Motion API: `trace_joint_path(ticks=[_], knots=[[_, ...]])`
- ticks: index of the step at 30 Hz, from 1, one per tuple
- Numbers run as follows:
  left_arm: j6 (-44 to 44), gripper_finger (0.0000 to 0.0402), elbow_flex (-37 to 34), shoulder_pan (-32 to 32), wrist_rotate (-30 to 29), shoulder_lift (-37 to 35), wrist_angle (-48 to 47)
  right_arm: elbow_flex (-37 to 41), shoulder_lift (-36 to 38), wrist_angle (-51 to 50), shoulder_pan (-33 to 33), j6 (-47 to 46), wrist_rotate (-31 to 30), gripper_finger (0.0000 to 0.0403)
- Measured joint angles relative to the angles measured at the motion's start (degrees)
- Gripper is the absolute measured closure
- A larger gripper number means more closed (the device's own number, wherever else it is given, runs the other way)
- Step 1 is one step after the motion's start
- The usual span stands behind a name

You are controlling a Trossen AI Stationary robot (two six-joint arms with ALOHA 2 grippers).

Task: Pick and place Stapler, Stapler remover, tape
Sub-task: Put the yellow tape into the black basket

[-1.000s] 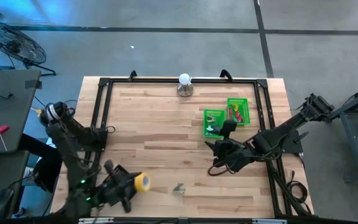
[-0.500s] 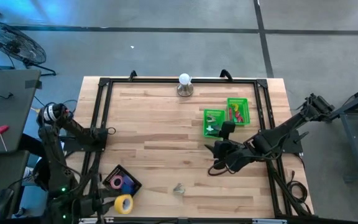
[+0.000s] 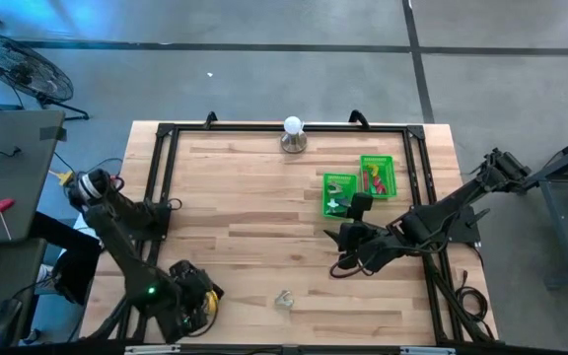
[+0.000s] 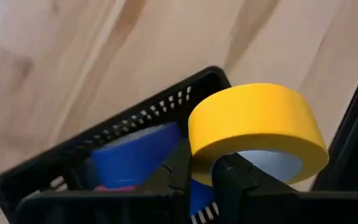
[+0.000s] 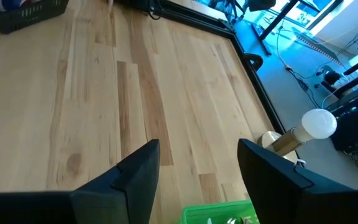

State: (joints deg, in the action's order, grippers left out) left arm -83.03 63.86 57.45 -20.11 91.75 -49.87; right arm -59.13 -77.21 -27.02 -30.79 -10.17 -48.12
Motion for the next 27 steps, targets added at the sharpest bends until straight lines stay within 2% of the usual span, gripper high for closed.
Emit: trace_joint_path(ticks=[3,8,12,19,27], knots=[[0.4,0.0369,0.4,-2.5,5.7,-0.3,-1.8,0.0,0.0,-0.1,0.0,0.0,0.0,0.0196],[-1.9,0.0369,3.5,-3.6,13.2,-0.5,-11.3,0.0,0.0,-0.1,0.0,0.1,0.3,0.0196],[-5.0,0.0369,4.8,-3.4,16.7,-0.5,-17.7,0.0,0.0,-0.1,0.0,0.1,0.3,0.0196],[-7.7,0.0369,6.4,-3.4,21.8,-0.5,-22.0,0.0,0.0,-0.2,0.0,0.1,0.3,0.0196],[-11.7,0.0369,6.4,-3.4,31.0,-0.5,-28.2,0.0,0.0,-0.6,0.0,0.1,0.4,0.0197]])
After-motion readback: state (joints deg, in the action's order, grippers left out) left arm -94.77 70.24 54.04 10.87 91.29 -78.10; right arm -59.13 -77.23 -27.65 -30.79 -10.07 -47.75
